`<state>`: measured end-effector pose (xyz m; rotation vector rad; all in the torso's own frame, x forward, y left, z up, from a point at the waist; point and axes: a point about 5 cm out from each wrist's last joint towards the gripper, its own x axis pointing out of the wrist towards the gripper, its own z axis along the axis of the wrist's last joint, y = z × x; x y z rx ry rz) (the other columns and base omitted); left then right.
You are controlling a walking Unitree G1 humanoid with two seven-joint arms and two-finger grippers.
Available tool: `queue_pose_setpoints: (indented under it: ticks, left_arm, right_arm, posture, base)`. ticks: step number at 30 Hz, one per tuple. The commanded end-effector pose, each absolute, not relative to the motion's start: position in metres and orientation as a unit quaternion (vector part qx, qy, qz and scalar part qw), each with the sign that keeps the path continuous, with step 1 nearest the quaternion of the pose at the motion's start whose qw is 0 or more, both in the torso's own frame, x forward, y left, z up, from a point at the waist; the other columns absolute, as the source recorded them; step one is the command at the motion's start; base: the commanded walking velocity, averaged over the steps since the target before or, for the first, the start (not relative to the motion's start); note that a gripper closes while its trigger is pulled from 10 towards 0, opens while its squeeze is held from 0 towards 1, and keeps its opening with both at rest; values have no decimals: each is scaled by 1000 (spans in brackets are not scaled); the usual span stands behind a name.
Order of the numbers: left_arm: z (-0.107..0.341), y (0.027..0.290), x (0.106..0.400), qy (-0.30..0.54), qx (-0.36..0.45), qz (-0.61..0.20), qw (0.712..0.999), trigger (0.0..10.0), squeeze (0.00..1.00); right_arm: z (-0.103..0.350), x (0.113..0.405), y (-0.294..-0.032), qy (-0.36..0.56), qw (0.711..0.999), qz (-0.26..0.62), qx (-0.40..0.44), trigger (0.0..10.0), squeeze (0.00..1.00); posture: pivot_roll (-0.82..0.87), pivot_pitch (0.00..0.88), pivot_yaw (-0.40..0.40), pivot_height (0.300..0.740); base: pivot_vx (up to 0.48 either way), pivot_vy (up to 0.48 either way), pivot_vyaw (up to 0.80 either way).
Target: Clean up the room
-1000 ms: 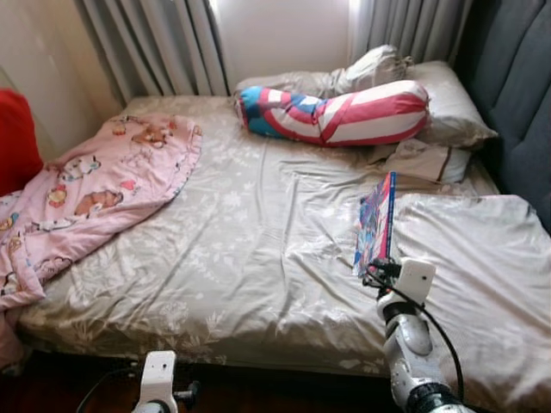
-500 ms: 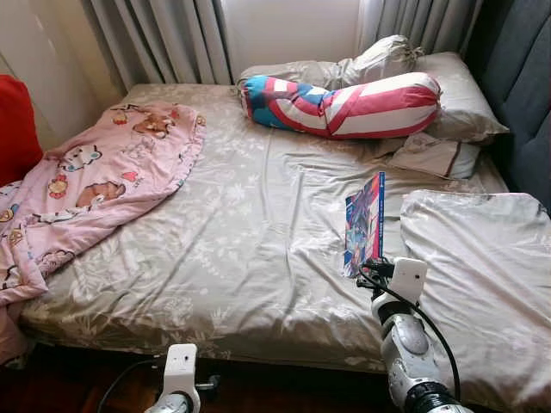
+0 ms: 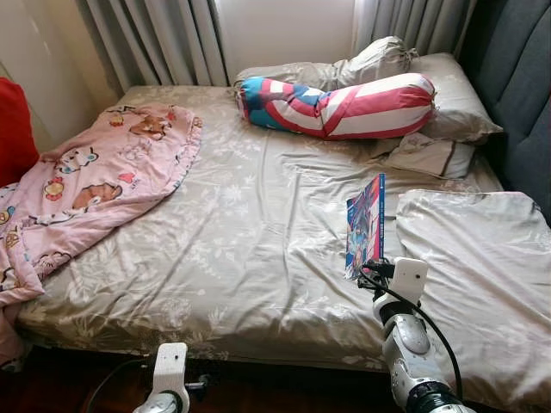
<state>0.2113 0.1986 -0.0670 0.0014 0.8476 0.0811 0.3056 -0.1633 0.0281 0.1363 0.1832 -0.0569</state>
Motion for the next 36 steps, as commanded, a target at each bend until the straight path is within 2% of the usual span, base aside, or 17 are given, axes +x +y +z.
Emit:
queue_pose_setpoints:
  ticks: [1, 10, 25, 30, 36]
  left_arm:
    - [-70, 198, 206, 423, 5, 35, 906, 10000, 0]
    - [-71, 193, 207, 425, 5, 29, 905, 10000, 0]
    - [-70, 200, 207, 424, 6, 33, 905, 10000, 0]
    - [-71, 208, 202, 427, 8, 36, 904, 10000, 0]
    - [-71, 205, 203, 427, 10, 33, 904, 10000, 0]
  right_arm:
    - [36, 312, -158, 76, 995, -15, 63, 10000, 0]
    - [36, 312, -158, 78, 995, -14, 62, 10000, 0]
    - [35, 312, -158, 84, 994, -24, 67, 10000, 0]
    - [35, 312, -158, 85, 994, -21, 70, 10000, 0]
    - [34, 311, -156, 86, 994, -13, 67, 10000, 0]
  posture:
    - [-18, 38, 32, 740]
    - [-20, 37, 33, 740]
    - [-16, 38, 32, 740]
    - [-18, 39, 33, 740]
    - [-17, 40, 33, 740]
  base:
    - [244, 0, 0]
    - [246, 0, 0]
    - [250, 0, 0]
    - [0, 0, -696]
    - [0, 0, 0]
